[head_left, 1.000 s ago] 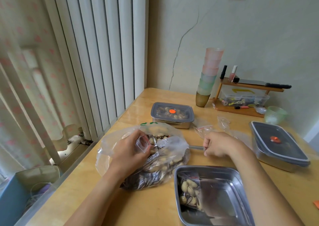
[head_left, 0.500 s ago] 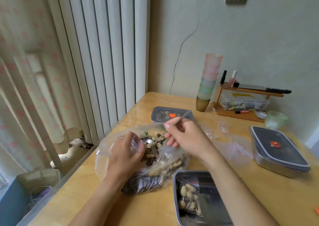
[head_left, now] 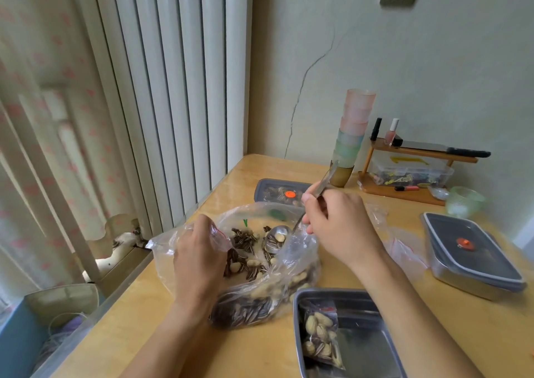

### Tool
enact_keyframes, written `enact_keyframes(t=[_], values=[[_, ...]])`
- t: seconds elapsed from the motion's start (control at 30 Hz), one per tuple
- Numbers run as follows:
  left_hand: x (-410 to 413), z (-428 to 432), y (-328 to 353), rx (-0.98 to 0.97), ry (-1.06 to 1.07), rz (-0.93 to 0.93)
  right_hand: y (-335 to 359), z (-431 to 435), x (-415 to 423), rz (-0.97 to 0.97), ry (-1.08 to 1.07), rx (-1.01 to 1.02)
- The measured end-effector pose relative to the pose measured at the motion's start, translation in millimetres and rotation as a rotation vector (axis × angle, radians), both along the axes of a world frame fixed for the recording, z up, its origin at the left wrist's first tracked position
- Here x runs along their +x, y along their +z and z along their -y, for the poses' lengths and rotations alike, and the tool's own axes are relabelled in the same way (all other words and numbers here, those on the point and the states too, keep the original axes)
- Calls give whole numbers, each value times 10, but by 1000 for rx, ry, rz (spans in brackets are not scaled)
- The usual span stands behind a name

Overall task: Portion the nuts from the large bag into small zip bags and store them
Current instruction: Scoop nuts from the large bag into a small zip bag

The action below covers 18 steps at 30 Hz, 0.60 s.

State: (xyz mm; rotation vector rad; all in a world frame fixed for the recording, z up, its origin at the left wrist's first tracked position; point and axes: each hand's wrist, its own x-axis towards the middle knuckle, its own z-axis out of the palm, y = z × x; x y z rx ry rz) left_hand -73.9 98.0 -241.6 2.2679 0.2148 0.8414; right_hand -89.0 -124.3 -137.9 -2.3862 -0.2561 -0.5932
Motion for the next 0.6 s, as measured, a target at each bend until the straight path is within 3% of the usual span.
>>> enact_keyframes(t=[0.13,0.33,0.47,0.6], values=[[51,12,-3,-55,-23,68,-50,-101,-32,-50,82,-9],[294,-10,-81,23,-62,-158,-49,-146,-58,3,116,-34],[398,17,-108,56,-48,-251,-90,-292,-106,29,193,-177],[417,0,-144,-16,-46,-178,-174,-460,-151,91,224,-370]])
